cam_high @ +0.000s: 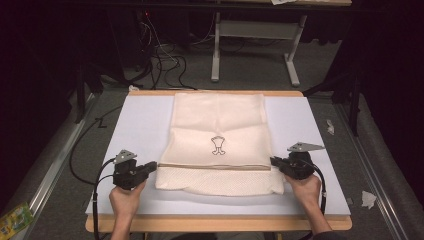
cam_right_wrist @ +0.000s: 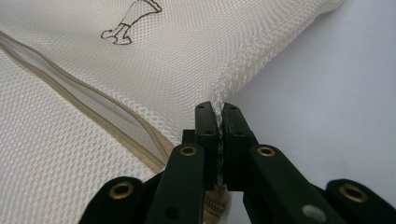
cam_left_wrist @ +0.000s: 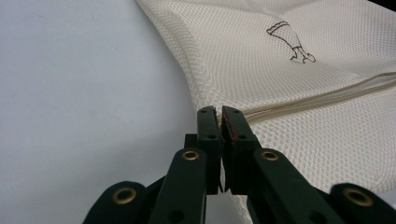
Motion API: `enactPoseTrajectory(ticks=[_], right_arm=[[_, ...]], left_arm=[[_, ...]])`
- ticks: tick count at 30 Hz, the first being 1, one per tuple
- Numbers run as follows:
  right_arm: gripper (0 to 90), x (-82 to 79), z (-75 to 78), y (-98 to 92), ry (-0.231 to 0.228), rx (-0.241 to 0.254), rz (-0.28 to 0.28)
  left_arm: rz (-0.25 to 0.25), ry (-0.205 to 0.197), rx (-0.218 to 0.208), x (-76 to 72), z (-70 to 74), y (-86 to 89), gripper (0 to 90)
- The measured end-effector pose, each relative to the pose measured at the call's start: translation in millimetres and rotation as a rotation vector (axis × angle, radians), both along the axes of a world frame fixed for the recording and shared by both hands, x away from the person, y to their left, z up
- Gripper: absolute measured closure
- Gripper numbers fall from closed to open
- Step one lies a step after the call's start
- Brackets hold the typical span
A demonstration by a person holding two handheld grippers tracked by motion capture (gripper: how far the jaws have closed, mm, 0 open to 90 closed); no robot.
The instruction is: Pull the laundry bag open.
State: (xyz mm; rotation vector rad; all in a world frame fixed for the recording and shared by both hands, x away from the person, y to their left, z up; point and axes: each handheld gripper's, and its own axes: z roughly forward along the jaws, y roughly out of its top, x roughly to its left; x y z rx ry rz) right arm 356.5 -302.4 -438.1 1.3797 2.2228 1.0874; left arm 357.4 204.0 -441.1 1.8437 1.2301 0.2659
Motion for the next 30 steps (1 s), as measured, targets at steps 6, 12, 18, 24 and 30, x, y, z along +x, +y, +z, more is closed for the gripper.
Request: enactPoseTrajectory(ticks=[6,12,18,24,30], right_arm=[[86.4,2.9,-2.9,-0.4,0.02,-0.004,0.0],[85.8,3.0,-9.9,0.0,0.036,-0.015,0.0],[85.1,1.9,-12.1,0.8,0.039,-0.022,-0.008],[83.1,2.4,-16.7,1.0,0.044,-0.031,-0.011],[80.8,2.1,-22.6,0.2,0.051,-0.033,-0.021]], left_arm=[[-0.008,0.031,0.006,0.9,-9.1,-1.3,87.0],[-0.012,0.046,0.009,0.7,-12.7,-1.5,86.9],[-0.013,0.045,0.023,0.3,-13.6,-2.8,86.8],[-0.012,0.044,0.026,0.4,-16.4,-4.2,86.5],[-0.014,0.052,0.037,1.2,-19.5,-5.4,86.3]])
